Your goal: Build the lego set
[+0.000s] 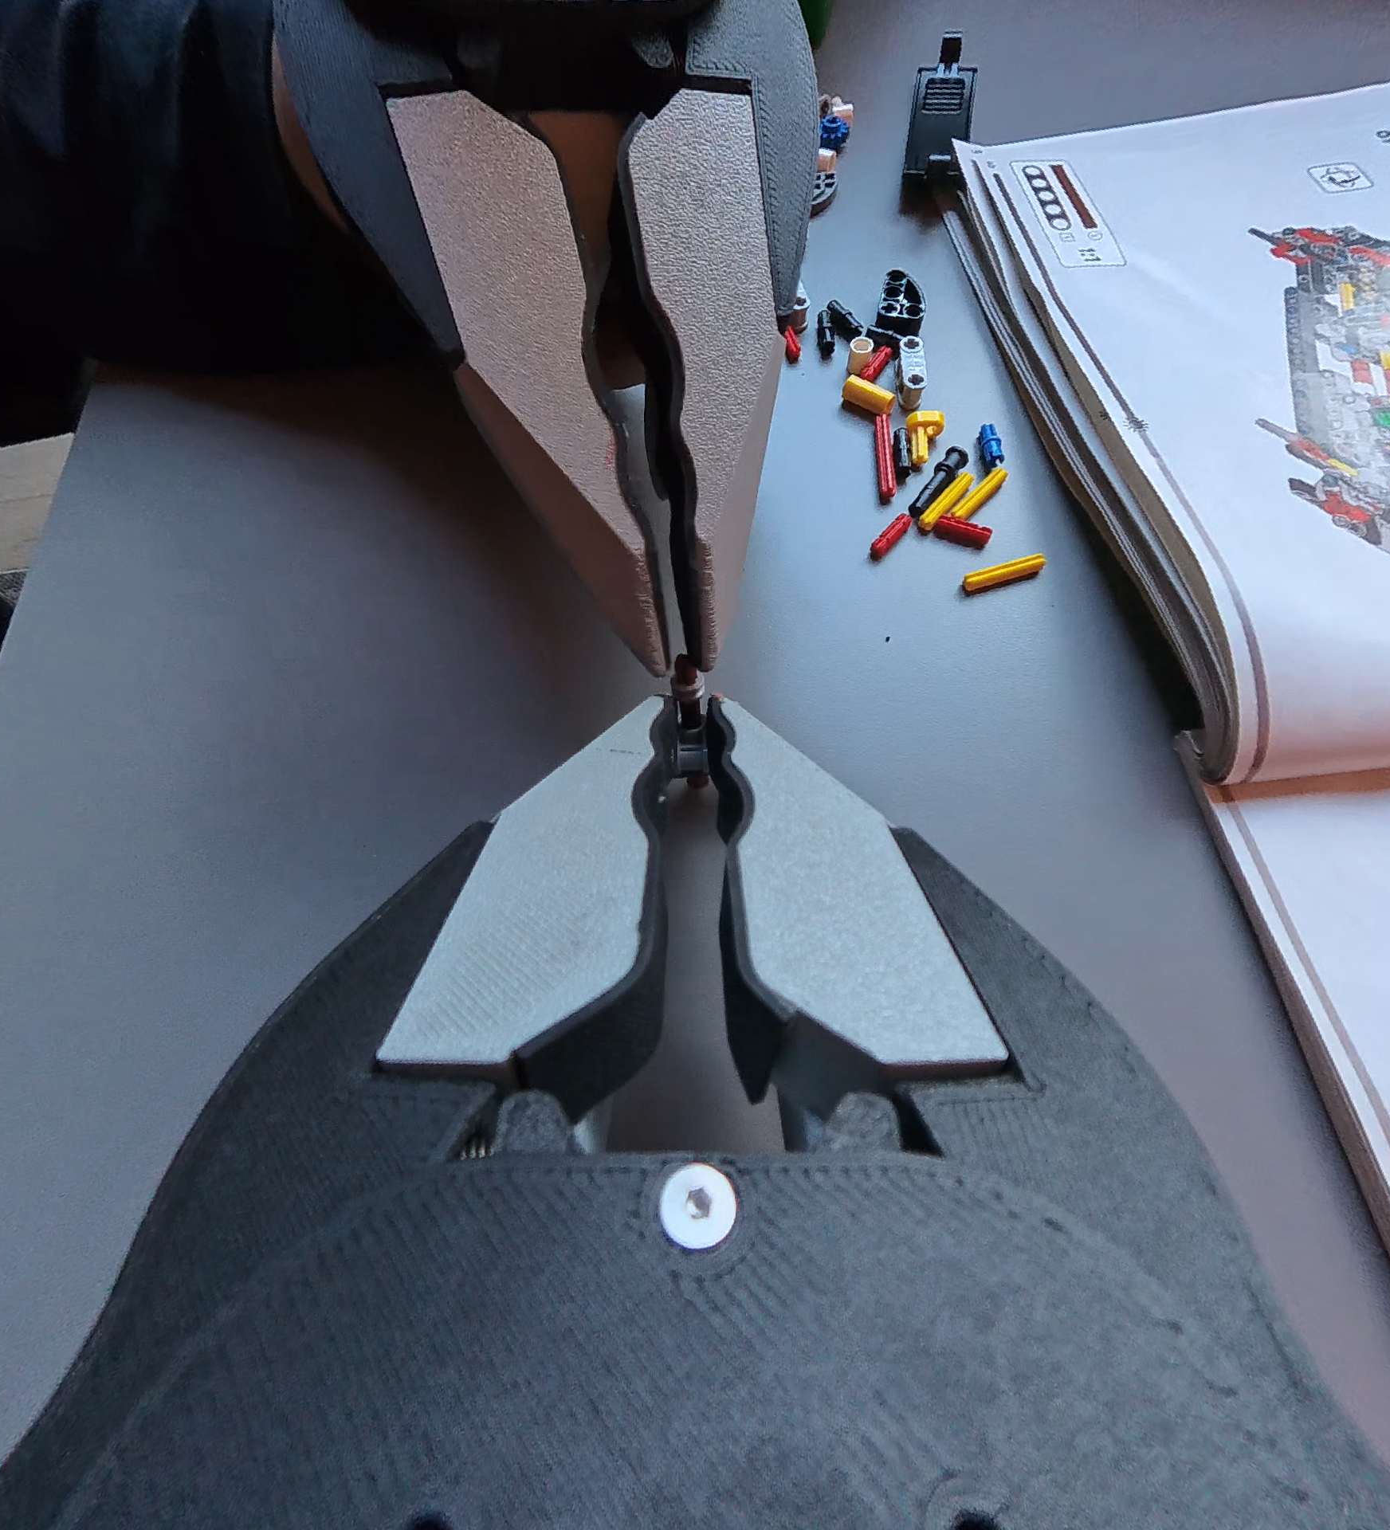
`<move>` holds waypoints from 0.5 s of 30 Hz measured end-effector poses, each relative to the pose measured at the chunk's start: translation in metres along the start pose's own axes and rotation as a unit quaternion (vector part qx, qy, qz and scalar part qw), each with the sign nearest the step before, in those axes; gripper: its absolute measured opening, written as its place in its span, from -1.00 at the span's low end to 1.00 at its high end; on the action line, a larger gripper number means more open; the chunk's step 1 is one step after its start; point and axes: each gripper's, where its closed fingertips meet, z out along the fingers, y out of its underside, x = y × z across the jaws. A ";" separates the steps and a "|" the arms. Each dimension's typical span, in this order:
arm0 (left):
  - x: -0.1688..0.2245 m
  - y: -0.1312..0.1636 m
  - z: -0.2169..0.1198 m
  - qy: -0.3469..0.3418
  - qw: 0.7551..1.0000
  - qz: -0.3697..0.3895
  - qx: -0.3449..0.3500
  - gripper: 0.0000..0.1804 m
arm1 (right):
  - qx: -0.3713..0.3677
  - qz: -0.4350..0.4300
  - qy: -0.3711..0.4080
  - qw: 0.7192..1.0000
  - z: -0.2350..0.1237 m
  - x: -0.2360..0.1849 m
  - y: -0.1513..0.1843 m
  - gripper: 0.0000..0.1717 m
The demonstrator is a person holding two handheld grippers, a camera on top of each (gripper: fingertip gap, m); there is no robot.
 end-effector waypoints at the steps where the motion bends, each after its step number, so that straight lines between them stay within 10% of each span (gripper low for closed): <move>1: 0.000 0.000 0.000 0.003 1.000 -0.002 0.000 -0.97 | 0.000 -0.001 0.001 1.000 0.000 0.000 0.000 -0.96; 15: 0.000 0.010 -0.001 0.002 1.000 0.008 -0.030 -0.93 | 0.006 -0.009 -0.003 1.000 -0.001 -0.003 -0.002 -0.96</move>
